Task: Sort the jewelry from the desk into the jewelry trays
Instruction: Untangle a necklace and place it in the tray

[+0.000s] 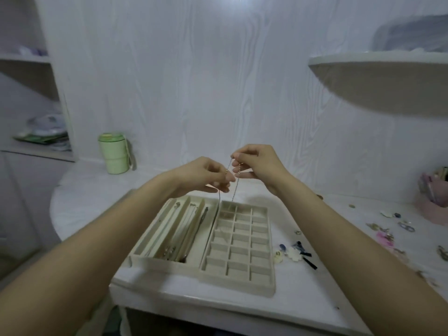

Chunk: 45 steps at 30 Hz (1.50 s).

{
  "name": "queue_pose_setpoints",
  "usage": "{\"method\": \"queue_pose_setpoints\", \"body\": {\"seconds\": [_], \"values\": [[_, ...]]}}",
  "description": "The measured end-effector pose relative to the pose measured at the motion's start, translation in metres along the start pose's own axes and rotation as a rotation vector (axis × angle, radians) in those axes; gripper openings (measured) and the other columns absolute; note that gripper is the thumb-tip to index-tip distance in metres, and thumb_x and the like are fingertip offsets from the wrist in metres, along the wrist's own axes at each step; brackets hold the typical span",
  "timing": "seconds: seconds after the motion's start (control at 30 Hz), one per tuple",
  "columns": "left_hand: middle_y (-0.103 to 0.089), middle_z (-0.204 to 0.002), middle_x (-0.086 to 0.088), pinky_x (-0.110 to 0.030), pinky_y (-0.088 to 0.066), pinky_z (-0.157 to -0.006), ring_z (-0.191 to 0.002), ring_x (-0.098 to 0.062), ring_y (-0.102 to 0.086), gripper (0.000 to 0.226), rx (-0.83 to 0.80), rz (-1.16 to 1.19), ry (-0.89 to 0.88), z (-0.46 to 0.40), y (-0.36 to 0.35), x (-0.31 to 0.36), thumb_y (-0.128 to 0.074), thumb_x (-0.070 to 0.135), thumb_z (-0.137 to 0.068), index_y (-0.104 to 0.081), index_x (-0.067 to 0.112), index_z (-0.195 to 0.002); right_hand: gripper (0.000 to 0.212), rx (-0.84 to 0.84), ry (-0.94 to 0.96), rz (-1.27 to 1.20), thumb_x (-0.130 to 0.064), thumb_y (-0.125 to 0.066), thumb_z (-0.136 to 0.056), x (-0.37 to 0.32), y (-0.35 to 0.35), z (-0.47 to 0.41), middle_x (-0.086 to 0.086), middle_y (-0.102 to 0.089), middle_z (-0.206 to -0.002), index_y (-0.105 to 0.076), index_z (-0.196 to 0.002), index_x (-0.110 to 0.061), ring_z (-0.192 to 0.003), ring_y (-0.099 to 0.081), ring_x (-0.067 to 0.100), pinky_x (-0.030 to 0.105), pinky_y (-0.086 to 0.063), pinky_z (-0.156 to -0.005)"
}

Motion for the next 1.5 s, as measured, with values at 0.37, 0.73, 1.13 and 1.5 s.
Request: {"method": "queue_pose_setpoints", "body": {"seconds": [0.37,0.73,1.13,1.5], "values": [[-0.072,-0.097,-0.010,-0.027,-0.046,-0.096,-0.098,-0.015,-0.068,0.028,0.048,0.037,-0.004,0.013,-0.002,-0.018,-0.063,0.011,-0.088,-0.058,0.002,-0.114,0.010,-0.052,0.031,-0.014,0.000,-0.058,-0.091,-0.002,-0.036,0.005,0.011,-0.063,-0.074,-0.066,-0.084,-0.001,-0.063,-0.064,0.016,0.027,-0.060,-0.068],[-0.067,-0.074,-0.004,-0.035,-0.053,-0.086,-0.070,-0.016,-0.067,0.009,0.266,0.041,0.048,0.034,0.017,-0.017,-0.060,0.010,-0.091,-0.063,0.008,-0.083,0.013,0.029,-0.041,-0.076,-0.004,-0.050,-0.095,-0.011,-0.042,0.016,0.014,-0.070,-0.081,-0.060,-0.086,-0.005,-0.063,-0.068,0.018,0.025,-0.058,-0.064],[-0.069,-0.083,-0.007,-0.031,-0.053,-0.077,-0.065,-0.014,-0.067,0.009,0.293,-0.044,0.010,0.068,0.012,-0.010,-0.058,0.012,-0.092,-0.060,0.010,-0.083,0.014,0.041,-0.008,-0.076,-0.002,-0.048,-0.094,-0.025,-0.054,0.045,0.015,-0.069,-0.077,-0.059,-0.085,-0.005,-0.061,-0.069,0.019,0.024,-0.059,-0.060],[-0.070,-0.088,-0.010,-0.030,-0.053,-0.073,-0.071,-0.020,-0.070,0.008,0.266,-0.058,0.026,0.088,0.008,-0.004,-0.058,0.012,-0.092,-0.060,0.009,-0.086,0.013,0.048,0.001,-0.072,-0.002,-0.048,-0.095,-0.034,-0.060,0.062,0.017,-0.069,-0.078,-0.058,-0.087,-0.003,-0.060,-0.069,0.020,0.024,-0.059,-0.060]]}}
Point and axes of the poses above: each hand's wrist, its own z-axis away from the middle knuckle, its own y-axis out of the back of the hand, x = y × z, the point moved 2 cm from there along -z, towards the middle knuckle
